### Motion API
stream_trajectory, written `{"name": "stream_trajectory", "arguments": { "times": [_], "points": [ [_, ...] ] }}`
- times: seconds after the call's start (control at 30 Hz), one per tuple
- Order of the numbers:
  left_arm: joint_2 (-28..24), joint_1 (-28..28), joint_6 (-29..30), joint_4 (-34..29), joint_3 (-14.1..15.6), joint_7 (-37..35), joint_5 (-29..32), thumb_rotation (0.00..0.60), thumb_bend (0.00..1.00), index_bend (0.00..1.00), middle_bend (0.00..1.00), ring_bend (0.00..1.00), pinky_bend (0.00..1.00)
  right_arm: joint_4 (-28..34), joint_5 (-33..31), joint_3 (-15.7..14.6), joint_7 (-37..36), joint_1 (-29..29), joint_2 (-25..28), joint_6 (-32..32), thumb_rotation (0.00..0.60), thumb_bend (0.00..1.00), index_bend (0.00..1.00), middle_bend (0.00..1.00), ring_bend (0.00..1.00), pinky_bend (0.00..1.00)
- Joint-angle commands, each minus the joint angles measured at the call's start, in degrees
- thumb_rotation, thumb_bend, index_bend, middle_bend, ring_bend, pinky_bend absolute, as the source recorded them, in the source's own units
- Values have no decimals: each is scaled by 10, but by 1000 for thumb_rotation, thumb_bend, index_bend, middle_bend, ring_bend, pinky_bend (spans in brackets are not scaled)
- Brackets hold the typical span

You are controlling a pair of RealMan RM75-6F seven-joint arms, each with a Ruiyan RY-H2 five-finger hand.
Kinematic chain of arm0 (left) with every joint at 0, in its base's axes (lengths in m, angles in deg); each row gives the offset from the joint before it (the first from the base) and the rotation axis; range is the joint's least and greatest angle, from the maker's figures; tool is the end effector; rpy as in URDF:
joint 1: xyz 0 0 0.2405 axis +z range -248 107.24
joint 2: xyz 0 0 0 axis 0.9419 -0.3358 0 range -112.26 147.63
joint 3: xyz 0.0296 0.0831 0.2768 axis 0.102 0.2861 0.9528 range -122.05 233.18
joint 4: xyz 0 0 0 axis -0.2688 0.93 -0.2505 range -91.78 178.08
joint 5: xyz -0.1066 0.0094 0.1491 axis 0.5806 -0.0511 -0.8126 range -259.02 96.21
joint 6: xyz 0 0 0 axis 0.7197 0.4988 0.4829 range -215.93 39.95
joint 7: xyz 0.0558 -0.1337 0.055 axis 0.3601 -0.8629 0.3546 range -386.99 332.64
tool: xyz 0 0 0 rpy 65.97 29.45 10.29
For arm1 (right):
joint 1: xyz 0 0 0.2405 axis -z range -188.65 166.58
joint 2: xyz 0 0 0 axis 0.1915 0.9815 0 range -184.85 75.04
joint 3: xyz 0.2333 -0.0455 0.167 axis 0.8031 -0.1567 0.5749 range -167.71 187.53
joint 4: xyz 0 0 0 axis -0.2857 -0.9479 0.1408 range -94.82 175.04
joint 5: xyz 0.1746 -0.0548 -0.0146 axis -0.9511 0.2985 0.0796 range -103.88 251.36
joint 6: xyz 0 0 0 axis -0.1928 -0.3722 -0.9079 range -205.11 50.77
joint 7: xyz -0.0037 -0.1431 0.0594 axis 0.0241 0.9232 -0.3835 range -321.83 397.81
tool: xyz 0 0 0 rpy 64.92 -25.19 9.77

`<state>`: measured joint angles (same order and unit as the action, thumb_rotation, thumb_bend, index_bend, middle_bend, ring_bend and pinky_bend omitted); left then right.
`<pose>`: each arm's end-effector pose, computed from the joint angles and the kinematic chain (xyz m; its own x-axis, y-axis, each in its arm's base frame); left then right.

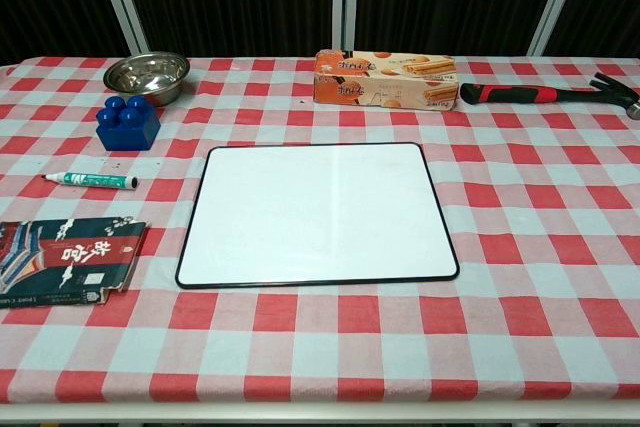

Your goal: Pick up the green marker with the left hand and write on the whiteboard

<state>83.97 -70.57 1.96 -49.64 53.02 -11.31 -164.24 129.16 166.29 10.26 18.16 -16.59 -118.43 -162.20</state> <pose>-0.3462 0.1630 0.1990 0.5971 -0.0104 0.8021 0.7964 0.1270 -0.5912 -0.3275 -0.1880 0.1929 0.1425 -0.0772 0.9868 -0.9849 -0.1103 0.1336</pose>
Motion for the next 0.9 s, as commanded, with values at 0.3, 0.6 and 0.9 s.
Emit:
{"name": "stream_trajectory", "arguments": {
  "times": [0.3, 0.6, 0.9],
  "points": [
    [-8, -19, -37, -14, -3, 7, 11, 600, 190, 185, 167, 106, 130, -1, -8, 5, 3, -10, -3, 12, 600, 235, 0, 23, 0, 0],
    [-17, -84, -106, -24, -36, -31, 13, 600, 185, 223, 167, 107, 118, -3, -7, 14, 10, -15, 1, 7, 600, 234, 0, 5, 0, 0],
    [51, -234, -286, 32, -91, 21, 87, 600, 176, 294, 216, 242, 429, 11, 0, 22, 20, -24, 8, 2, 600, 234, 0, 0, 0, 0]
  ]
}}
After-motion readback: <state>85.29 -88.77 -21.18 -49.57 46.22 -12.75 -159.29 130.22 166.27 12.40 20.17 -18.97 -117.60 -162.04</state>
